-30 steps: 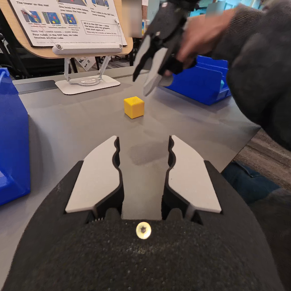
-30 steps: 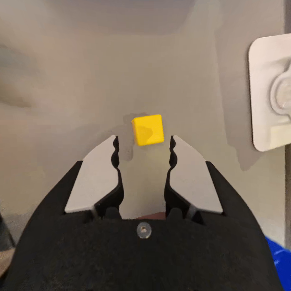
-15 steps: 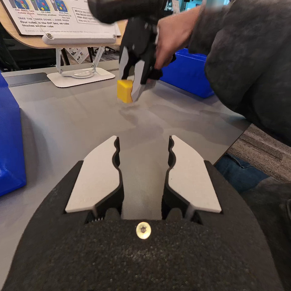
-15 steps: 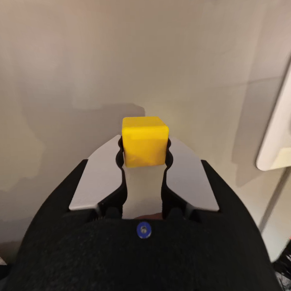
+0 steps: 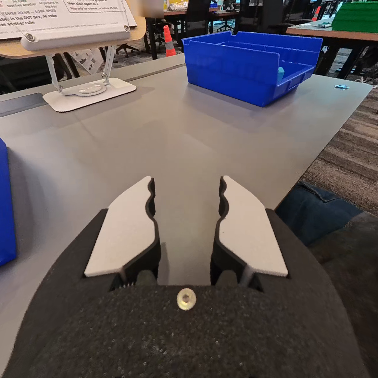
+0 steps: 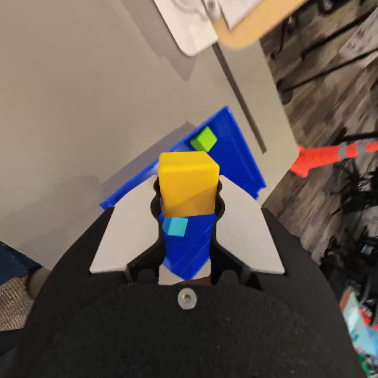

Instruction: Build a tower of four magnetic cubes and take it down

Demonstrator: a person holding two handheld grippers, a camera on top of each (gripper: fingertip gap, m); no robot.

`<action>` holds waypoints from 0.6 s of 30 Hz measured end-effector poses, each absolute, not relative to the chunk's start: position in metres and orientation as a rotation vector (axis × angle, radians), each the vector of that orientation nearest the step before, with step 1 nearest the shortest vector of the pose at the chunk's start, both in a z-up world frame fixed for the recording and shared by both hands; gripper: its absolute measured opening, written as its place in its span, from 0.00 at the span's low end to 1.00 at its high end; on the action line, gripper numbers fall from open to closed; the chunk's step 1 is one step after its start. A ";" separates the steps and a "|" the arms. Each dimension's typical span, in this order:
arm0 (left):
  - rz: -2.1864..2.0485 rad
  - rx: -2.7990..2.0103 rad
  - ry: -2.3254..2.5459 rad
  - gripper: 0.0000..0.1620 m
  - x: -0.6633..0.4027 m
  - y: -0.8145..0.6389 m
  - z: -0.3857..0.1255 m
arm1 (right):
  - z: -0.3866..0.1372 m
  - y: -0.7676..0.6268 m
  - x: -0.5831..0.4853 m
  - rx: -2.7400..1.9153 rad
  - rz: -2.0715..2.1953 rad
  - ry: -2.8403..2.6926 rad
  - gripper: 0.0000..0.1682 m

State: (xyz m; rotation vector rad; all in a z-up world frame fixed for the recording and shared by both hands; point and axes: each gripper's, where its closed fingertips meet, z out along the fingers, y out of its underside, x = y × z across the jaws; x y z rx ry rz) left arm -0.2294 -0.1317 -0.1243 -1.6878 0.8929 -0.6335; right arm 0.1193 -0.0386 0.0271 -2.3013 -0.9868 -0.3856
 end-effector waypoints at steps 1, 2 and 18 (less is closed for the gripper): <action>-0.632 -1.690 0.900 0.37 -0.228 -0.132 -0.125 | 0.015 -0.042 0.131 -2.341 -0.369 -0.960 0.30; -0.629 -1.689 0.905 0.37 -0.226 -0.132 -0.126 | 0.001 -0.045 0.141 -2.378 -0.354 -0.948 0.30; -0.560 -1.698 0.961 0.37 -0.224 -0.133 -0.134 | -0.175 -0.064 0.147 -2.831 0.015 -1.069 0.30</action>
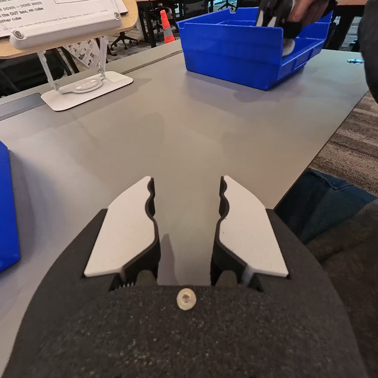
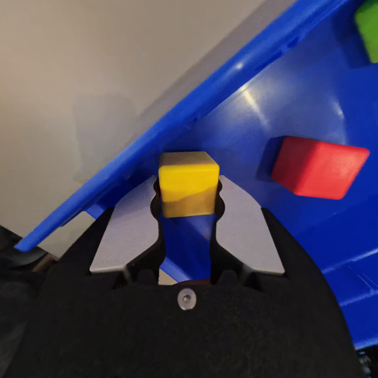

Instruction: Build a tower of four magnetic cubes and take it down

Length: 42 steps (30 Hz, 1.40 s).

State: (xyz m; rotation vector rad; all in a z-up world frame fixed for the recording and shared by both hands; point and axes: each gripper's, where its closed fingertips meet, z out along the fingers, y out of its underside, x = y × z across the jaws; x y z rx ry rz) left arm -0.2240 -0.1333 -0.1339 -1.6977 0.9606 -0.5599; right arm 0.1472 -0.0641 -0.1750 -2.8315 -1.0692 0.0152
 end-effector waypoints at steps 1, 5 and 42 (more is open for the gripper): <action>-0.564 -1.701 0.952 0.37 -0.225 -0.133 -0.134 | -0.178 -0.067 0.145 -2.851 0.034 -1.088 0.30; -0.581 -1.709 0.928 0.37 -0.229 -0.132 -0.132 | -0.180 -0.067 0.143 -2.874 0.030 -1.097 0.30; -0.565 -1.685 0.835 0.37 -0.236 -0.123 -0.122 | -0.099 -0.173 -0.035 -1.661 0.498 -0.236 0.25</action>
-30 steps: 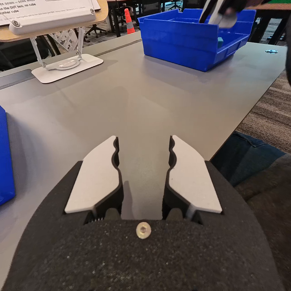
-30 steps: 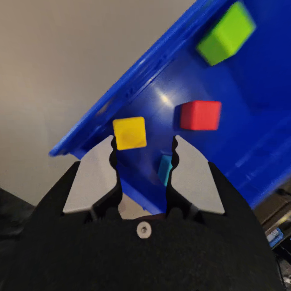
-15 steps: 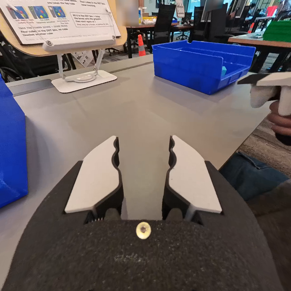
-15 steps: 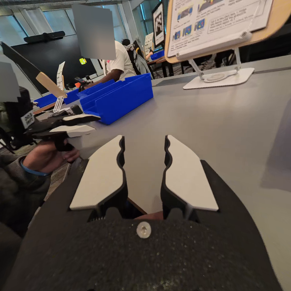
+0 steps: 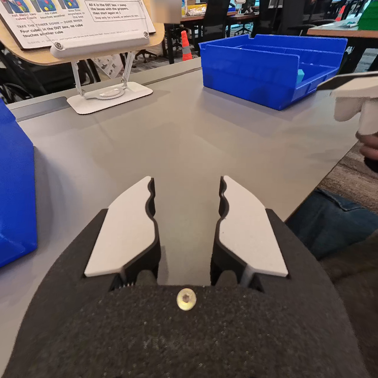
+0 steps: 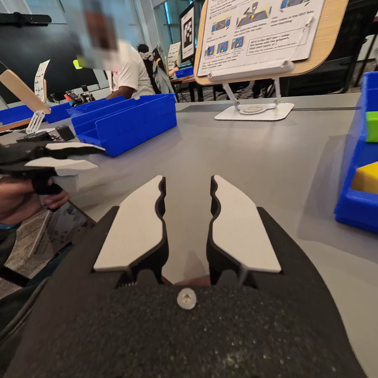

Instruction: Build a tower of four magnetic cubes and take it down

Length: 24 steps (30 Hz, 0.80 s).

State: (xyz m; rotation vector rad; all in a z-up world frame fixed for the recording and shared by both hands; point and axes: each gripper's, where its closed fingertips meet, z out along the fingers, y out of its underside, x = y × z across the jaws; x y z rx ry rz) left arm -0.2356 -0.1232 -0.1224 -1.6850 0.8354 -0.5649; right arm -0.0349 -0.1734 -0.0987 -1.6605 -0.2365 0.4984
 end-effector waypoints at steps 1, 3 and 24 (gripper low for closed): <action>-0.552 -1.691 0.832 0.36 -0.234 -0.121 -0.123 | -0.097 -0.172 -0.029 -1.650 0.476 -0.214 0.25; -0.607 -1.713 0.801 0.37 -0.225 -0.121 -0.119 | -0.093 -0.170 -0.014 -1.627 0.411 -0.177 0.25; -0.610 -1.816 0.919 0.58 0.116 -0.063 -0.129 | -0.079 -0.203 0.150 -1.389 0.404 0.473 0.28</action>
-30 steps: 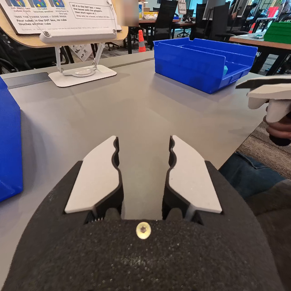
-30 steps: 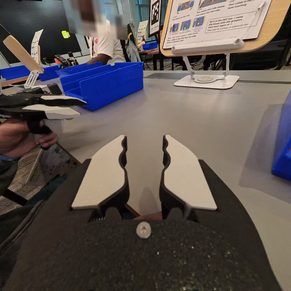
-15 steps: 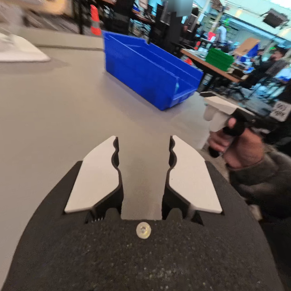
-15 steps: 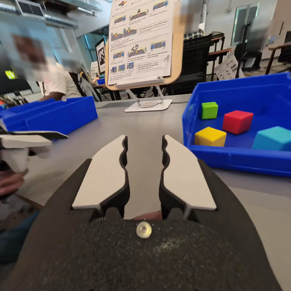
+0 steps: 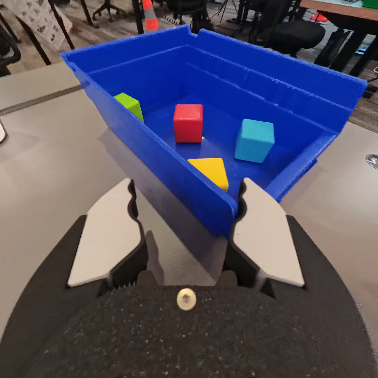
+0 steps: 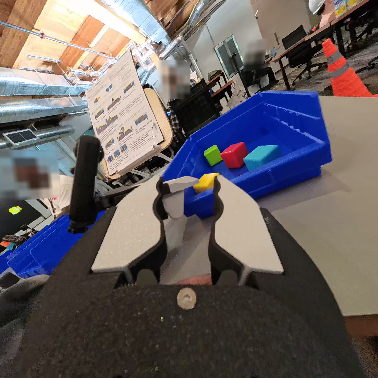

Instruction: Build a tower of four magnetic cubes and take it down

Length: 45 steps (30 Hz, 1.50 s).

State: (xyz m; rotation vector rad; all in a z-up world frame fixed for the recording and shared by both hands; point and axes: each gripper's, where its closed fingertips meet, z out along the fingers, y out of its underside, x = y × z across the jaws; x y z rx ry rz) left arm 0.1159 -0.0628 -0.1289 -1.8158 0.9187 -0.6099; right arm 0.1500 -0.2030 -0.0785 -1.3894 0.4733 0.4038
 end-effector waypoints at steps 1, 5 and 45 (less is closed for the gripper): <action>-0.623 -1.838 0.903 0.56 0.119 -0.061 -0.131 | -0.079 -0.204 0.151 -1.395 0.390 0.472 0.28; -0.706 -1.847 0.815 0.22 0.112 -0.057 -0.126 | -0.082 -0.201 0.150 -1.429 0.333 0.450 0.28; -0.319 -1.828 0.305 0.02 -0.197 -0.076 -0.083 | -0.085 -0.129 -0.012 -1.643 0.083 0.386 0.02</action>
